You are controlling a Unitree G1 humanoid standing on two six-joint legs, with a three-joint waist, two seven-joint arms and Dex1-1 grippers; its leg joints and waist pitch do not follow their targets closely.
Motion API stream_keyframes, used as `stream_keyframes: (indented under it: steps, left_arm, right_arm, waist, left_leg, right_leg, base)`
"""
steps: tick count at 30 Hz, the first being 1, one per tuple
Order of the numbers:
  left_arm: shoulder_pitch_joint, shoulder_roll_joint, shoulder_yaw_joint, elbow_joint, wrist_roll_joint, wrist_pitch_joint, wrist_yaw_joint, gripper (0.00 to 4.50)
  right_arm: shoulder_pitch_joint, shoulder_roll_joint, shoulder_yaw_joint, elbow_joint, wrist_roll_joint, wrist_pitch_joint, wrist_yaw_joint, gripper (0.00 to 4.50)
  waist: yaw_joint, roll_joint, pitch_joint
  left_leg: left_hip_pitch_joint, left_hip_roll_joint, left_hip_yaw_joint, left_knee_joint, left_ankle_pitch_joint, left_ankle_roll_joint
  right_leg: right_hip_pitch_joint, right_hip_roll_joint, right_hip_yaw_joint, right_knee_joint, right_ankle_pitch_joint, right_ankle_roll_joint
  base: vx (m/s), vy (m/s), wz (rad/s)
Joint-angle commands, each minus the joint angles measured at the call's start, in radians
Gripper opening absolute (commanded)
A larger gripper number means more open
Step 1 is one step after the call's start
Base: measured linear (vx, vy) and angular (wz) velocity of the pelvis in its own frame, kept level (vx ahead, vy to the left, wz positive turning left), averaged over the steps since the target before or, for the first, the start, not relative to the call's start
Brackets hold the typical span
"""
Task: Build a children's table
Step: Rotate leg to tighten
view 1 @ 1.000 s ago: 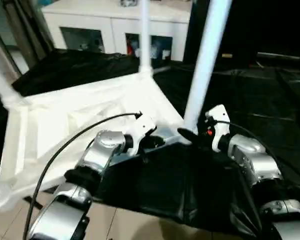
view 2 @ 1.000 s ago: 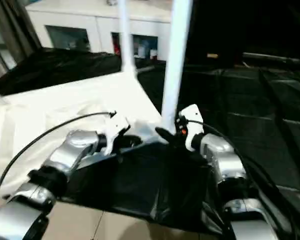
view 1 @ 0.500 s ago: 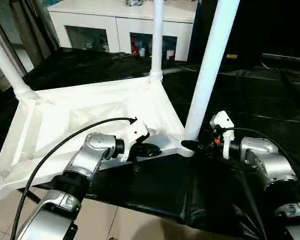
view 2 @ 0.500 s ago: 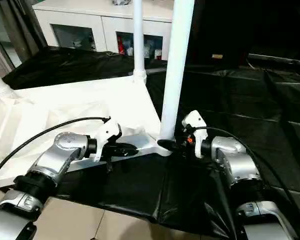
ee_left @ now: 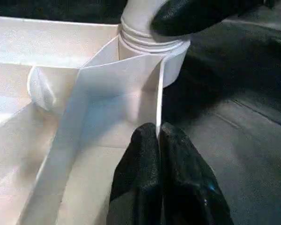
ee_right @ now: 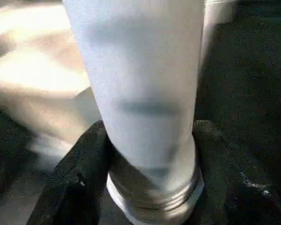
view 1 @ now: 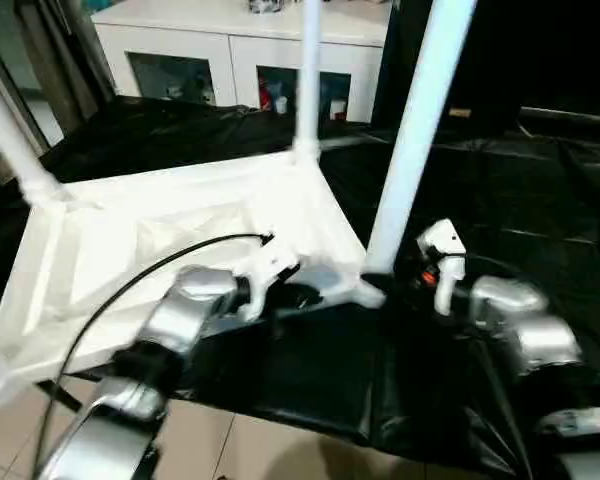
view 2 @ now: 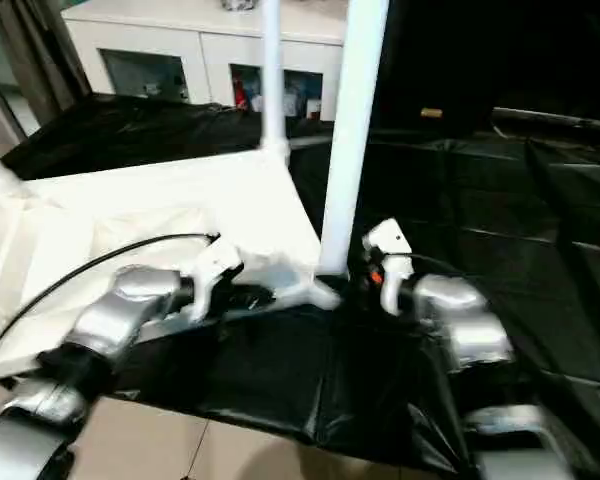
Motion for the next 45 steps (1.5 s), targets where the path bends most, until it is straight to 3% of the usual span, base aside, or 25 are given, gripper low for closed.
stream_keyframes:
  steps: [1, 4, 10, 13, 18, 21, 25, 32, 33, 34, 42, 43, 45]
  left_arm:
    - [-0.059, -0.056, 0.047, 0.044, 0.004, 0.005, 0.17, 0.0]
    - [-0.088, -0.092, 0.046, 0.078, 0.017, 0.005, 0.248, 0.0]
    - [-0.098, -0.122, 0.024, 0.101, 0.032, -0.032, 0.247, 0.0]
    - [-0.086, -0.116, 0.015, 0.101, 0.025, -0.058, 0.205, 0.0]
    - [-0.068, -0.089, 0.014, 0.08, 0.014, -0.071, 0.145, 0.0]
    - [-0.055, -0.065, 0.018, 0.065, 0.008, -0.079, 0.103, 0.0]
    - [-0.025, -0.02, 0.017, 0.023, -0.02, -0.095, -0.008, 0.0]
    - [0.06, 0.054, -0.006, -0.13, -0.11, -0.047, -0.247, 0.0]
    - [0.067, 0.061, -0.008, -0.143, -0.117, -0.036, -0.262, 0.0]
    - [0.082, 0.075, -0.012, -0.17, -0.13, -0.019, -0.293, 0.0]
    - [0.113, 0.088, -0.01, -0.23, -0.142, 0.019, -0.331, 0.0]
    - [0.117, 0.089, -0.01, -0.239, -0.141, 0.025, -0.331, 0.0]
    - [0.122, 0.09, -0.009, -0.251, -0.14, 0.035, -0.33, 0.0]
  right_arm:
    - [0.01, 0.051, -0.034, 0.069, -0.034, 0.059, -0.242, 2.4]
    - [0.008, 0.102, -0.047, 0.069, -0.046, 0.039, -0.354, 2.39]
    - [0.004, 0.162, -0.031, 0.048, -0.068, -0.023, -0.402, 2.39]
    - [0.003, 0.171, -0.037, 0.023, -0.032, -0.064, -0.359, 3.08]
    - [-0.001, 0.128, -0.018, -0.002, -0.015, -0.069, -0.234, 3.41]
    - [0.003, 0.065, 0.034, -0.009, -0.042, -0.075, -0.102, 3.73]
    - [0.021, -0.034, 0.086, -0.043, -0.039, -0.065, 0.099, 3.73]
    - [0.03, -0.144, 0.096, -0.073, 0.005, -0.066, 0.322, 3.73]
    - [0.031, -0.152, 0.096, -0.075, 0.011, -0.064, 0.343, 3.73]
    - [0.032, -0.169, 0.099, -0.073, 0.015, -0.06, 0.383, 3.73]
    - [0.042, -0.196, 0.128, -0.073, 0.015, -0.058, 0.486, 3.48]
    - [0.042, -0.195, 0.129, -0.071, 0.015, -0.059, 0.491, 3.12]
    - [0.042, -0.192, 0.129, -0.072, 0.018, -0.056, 0.501, 3.05]
  waist:
    - [-0.004, -0.02, -0.067]
    - [-0.003, -0.019, -0.069]
    - [0.002, -0.017, -0.069]
    - [0.003, -0.019, -0.069]
    - [0.003, -0.021, -0.068]
    - [0.003, -0.023, -0.068]
    - [0.004, -0.026, -0.068]
    - [0.011, -0.025, -0.068]
    - [0.015, -0.025, -0.067]
    - [0.016, -0.028, -0.067]
    - [0.019, -0.033, -0.064]
    - [0.019, -0.036, -0.065]
    - [0.018, -0.036, -0.065]
  left_leg:
    - [0.01, 0.021, -0.01, -0.069, -0.11, 0.038]
    - [0.008, 0.018, -0.009, -0.067, -0.105, 0.05]
    - [0.007, 0.019, -0.009, -0.068, -0.108, 0.068]
    - [0.007, 0.019, -0.009, -0.069, -0.122, 0.071]
    - [0.005, 0.019, -0.009, -0.068, -0.116, 0.085]
    - [0.002, 0.02, -0.01, -0.066, -0.112, 0.097]
    - [0.001, 0.022, -0.009, -0.064, -0.106, 0.111]
    - [0.003, 0.029, -0.006, -0.062, -0.105, 0.117]
    - [0.009, 0.03, -0.003, -0.062, -0.114, 0.117]
    - [0.005, 0.031, -0.004, -0.063, -0.118, 0.116]
    - [0.003, 0.028, -0.005, -0.065, -0.13, 0.095]
    - [0.003, 0.028, -0.005, -0.064, -0.122, 0.097]
    - [0.003, 0.029, -0.005, -0.064, -0.109, 0.1]
  right_leg:
    - [0.055, -0.055, 0.048, -0.07, -0.24, -0.19]
    - [0.058, -0.055, 0.048, -0.068, -0.196, -0.193]
    - [0.059, -0.056, 0.047, -0.067, -0.176, -0.196]
    - [0.059, -0.057, 0.048, -0.069, -0.185, -0.193]
    - [0.061, -0.057, 0.047, -0.067, -0.171, -0.2]
    - [0.064, -0.057, 0.046, -0.064, -0.165, -0.206]
    - [0.064, -0.057, 0.047, -0.064, -0.165, -0.21]
    - [0.06, -0.058, 0.049, -0.056, -0.151, -0.238]
    - [0.054, -0.055, 0.049, -0.057, -0.153, -0.243]
    - [0.057, -0.057, 0.048, -0.055, -0.162, -0.242]
    - [0.055, -0.058, 0.048, -0.063, -0.243, -0.201]
    - [0.054, -0.058, 0.048, -0.062, -0.238, -0.2]
    - [0.054, -0.057, 0.048, -0.059, -0.223, -0.202]
  base:
    - [0.0, 0.0, 0.0]
    - [0.0, 0.0, 0.0]
    - [0.0, 0.0, 0.0]
    - [0.0, 0.0, 0.0]
    - [0.0, 0.0, 0.0]
    - [0.0, 0.0, 0.0]
    - [0.0, 0.0, 0.0]
    - [0.0, 0.0, 0.0]
    - [0.0, 0.0, 0.0]
    - [0.0, 0.0, 0.0]
    - [0.0, 0.0, 0.0]
    - [0.0, 0.0, 0.0]
    - [0.0, 0.0, 0.0]
